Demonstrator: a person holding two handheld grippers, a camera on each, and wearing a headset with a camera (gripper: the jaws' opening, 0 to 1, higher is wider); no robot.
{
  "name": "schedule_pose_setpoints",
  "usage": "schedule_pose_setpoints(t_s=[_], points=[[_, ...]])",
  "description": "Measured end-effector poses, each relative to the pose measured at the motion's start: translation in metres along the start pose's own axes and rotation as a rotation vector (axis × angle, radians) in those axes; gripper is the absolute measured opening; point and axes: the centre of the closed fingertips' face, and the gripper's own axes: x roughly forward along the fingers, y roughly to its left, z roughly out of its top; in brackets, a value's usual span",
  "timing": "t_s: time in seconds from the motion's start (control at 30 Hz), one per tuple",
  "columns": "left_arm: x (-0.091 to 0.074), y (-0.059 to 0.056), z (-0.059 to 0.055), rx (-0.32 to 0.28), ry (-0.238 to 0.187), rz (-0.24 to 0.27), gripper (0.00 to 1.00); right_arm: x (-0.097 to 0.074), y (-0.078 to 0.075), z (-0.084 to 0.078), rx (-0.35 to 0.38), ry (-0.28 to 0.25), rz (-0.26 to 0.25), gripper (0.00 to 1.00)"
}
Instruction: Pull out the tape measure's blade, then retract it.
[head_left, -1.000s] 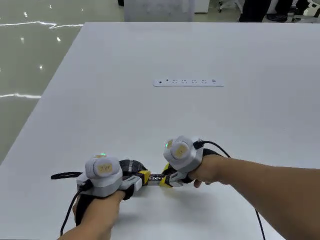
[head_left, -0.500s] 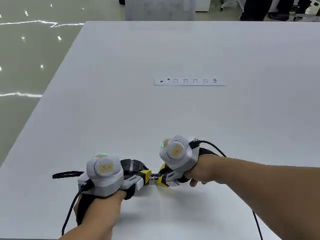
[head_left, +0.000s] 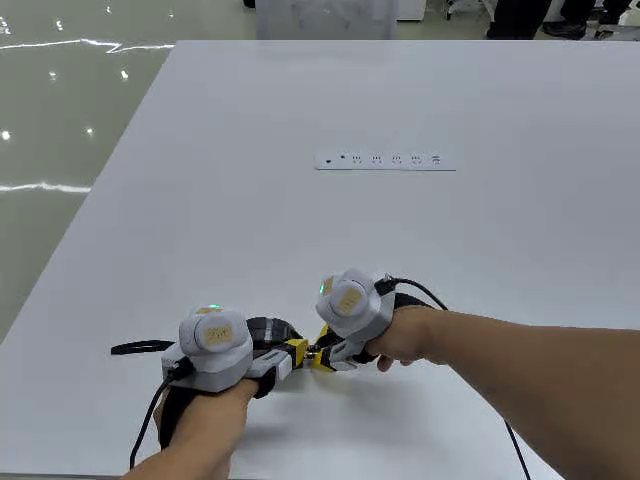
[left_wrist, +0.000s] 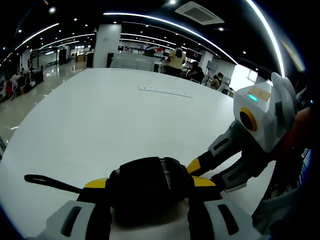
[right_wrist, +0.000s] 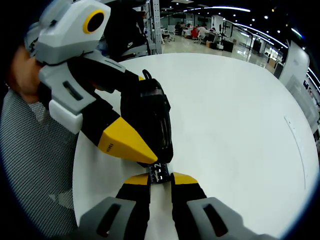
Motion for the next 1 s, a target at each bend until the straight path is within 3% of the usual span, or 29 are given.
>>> schedule_pose_setpoints(t_s=[1.0], points=[[0.0024,0.0011,-0.0012,-0.004,0.002,0.0,0.59,0.0039,0.0008,0.0048,-0.064,0.002,0.014,0.15]])
